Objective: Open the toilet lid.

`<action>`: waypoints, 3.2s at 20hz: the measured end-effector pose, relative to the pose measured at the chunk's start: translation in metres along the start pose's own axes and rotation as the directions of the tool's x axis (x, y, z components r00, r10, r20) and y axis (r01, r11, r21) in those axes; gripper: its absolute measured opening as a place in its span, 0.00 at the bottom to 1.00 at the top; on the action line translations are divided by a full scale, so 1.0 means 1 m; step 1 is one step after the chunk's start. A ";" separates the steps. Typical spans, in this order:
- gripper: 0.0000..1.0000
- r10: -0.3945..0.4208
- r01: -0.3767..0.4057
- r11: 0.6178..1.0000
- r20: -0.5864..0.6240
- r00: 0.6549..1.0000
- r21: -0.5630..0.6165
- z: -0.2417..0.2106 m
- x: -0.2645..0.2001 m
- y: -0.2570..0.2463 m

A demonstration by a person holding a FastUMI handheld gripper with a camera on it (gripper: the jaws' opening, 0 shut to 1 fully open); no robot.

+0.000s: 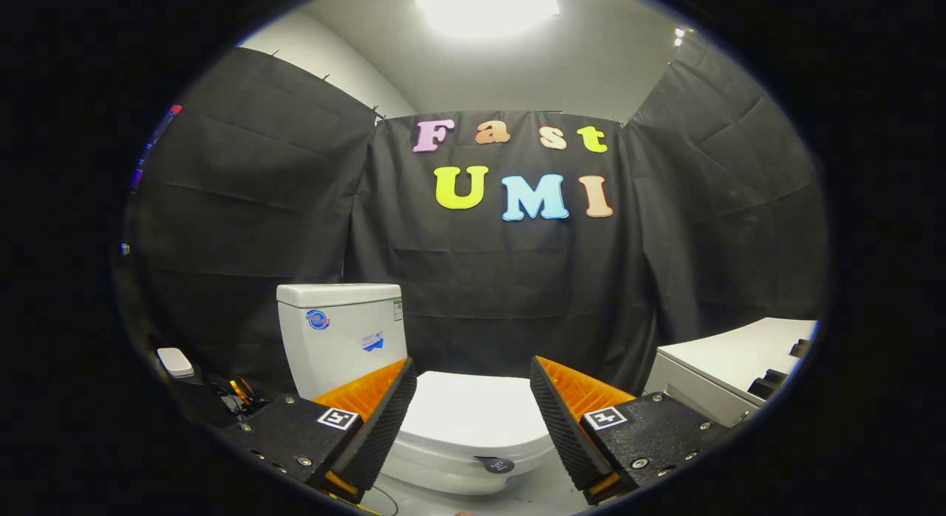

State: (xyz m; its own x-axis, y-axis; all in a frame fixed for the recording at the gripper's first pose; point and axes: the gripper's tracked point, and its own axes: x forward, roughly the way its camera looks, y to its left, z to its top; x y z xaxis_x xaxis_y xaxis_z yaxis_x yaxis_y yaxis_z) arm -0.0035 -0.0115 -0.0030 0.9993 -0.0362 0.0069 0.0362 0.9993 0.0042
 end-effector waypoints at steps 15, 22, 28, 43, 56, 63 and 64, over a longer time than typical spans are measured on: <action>0.96 -0.112 0.152 0.916 -0.130 0.985 0.371 -0.066 0.059 -0.040; 0.95 -0.128 0.249 0.794 -0.247 0.960 0.555 -0.126 0.071 -0.053; 0.95 -0.148 0.331 0.716 -0.329 0.933 0.615 -0.165 0.069 -0.060; 0.85 -0.128 0.565 0.475 -0.582 0.803 0.675 -0.264 0.064 -0.052; 0.45 0.007 0.570 0.417 -0.630 0.777 0.708 -0.293 0.069 -0.026; 0.19 0.012 0.558 0.319 -0.592 0.806 0.766 -0.291 0.066 -0.031; 0.16 0.008 0.551 0.315 -0.583 0.813 0.773 -0.290 0.067 -0.031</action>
State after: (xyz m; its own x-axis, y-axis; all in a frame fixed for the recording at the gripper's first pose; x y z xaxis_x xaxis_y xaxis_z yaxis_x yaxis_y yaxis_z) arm 0.0641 -0.0439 -0.2925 0.8165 -0.0188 -0.5770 0.5564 0.2922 0.7778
